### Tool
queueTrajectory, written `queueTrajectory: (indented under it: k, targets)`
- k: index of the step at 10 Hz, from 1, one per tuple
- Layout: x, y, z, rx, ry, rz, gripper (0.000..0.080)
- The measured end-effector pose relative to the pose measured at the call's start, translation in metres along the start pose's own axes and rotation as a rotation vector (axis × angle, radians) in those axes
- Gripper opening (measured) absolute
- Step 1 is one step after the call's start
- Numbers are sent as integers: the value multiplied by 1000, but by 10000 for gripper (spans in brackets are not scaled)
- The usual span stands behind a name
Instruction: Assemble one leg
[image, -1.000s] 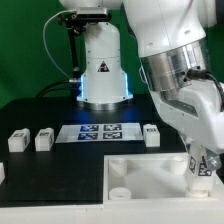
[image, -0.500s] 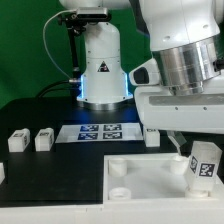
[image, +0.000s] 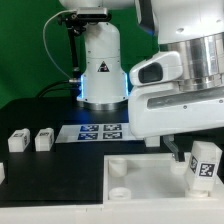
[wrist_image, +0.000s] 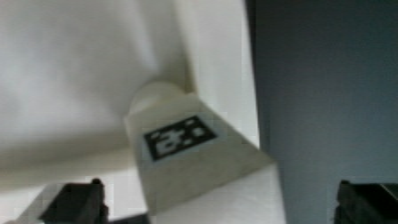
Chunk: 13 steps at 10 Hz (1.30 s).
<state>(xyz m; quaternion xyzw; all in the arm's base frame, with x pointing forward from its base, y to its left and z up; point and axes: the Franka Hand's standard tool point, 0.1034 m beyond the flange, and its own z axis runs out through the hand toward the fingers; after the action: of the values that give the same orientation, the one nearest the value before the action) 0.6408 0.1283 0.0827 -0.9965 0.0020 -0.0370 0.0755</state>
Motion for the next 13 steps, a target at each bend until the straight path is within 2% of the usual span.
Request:
queueTrajectory:
  k: [1, 3, 4, 5, 8, 13]
  targets:
    - [0, 0, 0, 2, 0, 13, 649]
    - [0, 0, 1, 2, -1, 42, 411]
    - [0, 0, 0, 4, 1, 136, 411]
    - [1, 1, 0, 4, 4, 211, 324]
    - [3, 4, 0, 6, 10, 493, 324]
    - [7, 17, -1, 102, 32, 1114, 324]
